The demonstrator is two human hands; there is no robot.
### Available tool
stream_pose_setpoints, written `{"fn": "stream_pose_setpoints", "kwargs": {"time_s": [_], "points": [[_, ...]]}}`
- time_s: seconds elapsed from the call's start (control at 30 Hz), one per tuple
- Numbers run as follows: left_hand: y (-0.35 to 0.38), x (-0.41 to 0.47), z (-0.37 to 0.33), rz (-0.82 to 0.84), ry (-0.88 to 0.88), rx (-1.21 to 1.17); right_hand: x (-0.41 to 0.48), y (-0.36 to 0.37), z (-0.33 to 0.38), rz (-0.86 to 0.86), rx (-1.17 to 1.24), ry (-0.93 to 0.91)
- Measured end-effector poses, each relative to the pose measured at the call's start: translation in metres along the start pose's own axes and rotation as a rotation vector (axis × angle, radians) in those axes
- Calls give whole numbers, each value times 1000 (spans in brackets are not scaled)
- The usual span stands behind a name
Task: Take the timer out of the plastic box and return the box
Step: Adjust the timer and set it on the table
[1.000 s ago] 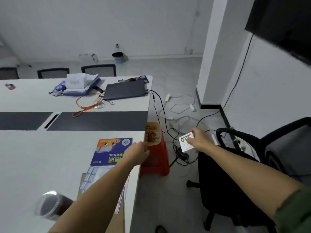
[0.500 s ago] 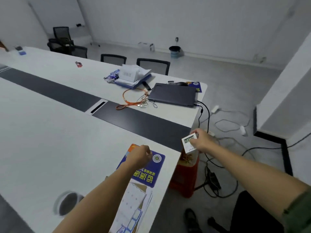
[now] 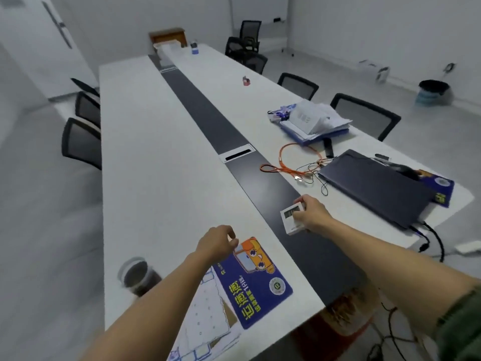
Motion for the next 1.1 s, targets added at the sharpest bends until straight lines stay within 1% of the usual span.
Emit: {"fn": "stream_pose_setpoints", "kwargs": {"time_s": [0.13,0.23,0.33,0.4,0.5,0.67,0.8,0.87,0.9,1.0,1.1], "points": [[-26,-2,31,-74,-72,-90,25,34,47,126,-9,-101],[-47,-1,48,-112,-93,-188,33,57,77,209,21,-135],[-71,0,63,-173,-88,-369,35,83,110,327,80,-183],[-85,1,69,-203,-70,-553,32,100,131,410,130,-213],[-96,-1,68,-180,-20,-785,24,120,147,514,252,-209],[-102,2,71,-166,-4,-947,17,134,156,645,435,-189],[-99,7,66,-108,-5,-1077,18,130,165,751,479,-167],[-98,8,65,-111,-19,-1135,17,126,167,802,437,-199],[-98,9,64,-113,-31,-1163,16,123,168,815,373,-244],[-97,10,61,-79,-64,-1240,18,113,171,785,87,-399],[-94,10,52,-25,-78,-1289,20,105,172,780,-109,-476]]}}
Point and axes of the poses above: each hand's wrist, its own x-axis towards the middle knuckle, its own y-axis out of the palm, z = x × y, the point moved 8 cm from there along x, towards the middle knuckle, and after that the axes turned 8 degrees about z, right-handed, at the moved point
